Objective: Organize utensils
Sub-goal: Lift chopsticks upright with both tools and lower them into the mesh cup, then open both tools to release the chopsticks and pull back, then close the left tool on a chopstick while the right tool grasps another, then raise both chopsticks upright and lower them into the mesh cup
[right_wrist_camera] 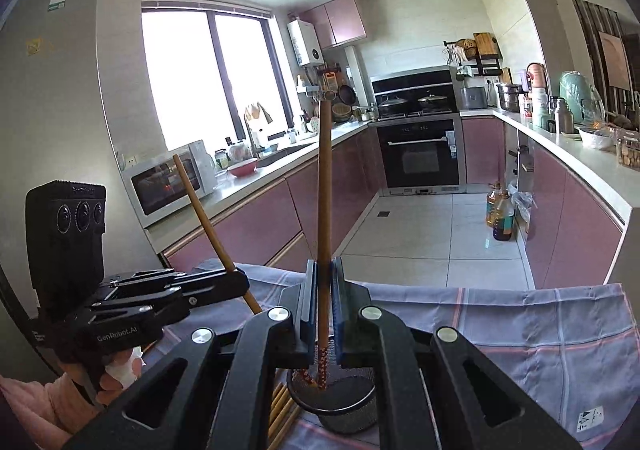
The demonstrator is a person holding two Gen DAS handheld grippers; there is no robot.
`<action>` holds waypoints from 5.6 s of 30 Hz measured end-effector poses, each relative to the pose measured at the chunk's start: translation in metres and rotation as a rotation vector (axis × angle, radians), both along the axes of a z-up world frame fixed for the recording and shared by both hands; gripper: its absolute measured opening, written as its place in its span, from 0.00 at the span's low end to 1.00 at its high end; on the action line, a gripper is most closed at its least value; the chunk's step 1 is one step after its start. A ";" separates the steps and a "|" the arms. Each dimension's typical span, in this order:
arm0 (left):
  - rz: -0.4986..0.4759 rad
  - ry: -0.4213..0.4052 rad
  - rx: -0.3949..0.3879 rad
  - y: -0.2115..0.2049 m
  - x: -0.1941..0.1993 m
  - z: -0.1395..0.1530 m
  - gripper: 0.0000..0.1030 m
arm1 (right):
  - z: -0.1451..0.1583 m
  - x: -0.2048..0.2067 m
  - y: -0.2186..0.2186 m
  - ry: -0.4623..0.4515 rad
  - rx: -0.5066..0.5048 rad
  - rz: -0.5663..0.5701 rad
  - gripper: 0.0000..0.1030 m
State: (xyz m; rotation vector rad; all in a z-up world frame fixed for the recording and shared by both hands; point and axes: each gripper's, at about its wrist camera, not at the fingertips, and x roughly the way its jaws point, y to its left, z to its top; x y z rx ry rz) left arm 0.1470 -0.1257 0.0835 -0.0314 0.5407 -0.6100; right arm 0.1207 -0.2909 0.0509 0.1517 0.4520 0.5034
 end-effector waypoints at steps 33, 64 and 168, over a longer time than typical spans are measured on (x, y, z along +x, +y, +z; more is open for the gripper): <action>0.144 0.021 0.083 0.044 0.001 -0.063 0.47 | -0.029 -0.006 0.028 0.081 -0.089 0.012 0.39; 0.181 0.297 0.270 0.091 -0.040 -0.189 0.45 | -0.151 -0.036 0.096 0.395 -0.203 0.100 0.37; 0.006 -0.074 -0.130 0.042 -0.016 0.024 0.07 | 0.015 -0.017 -0.009 -0.060 0.034 0.000 0.06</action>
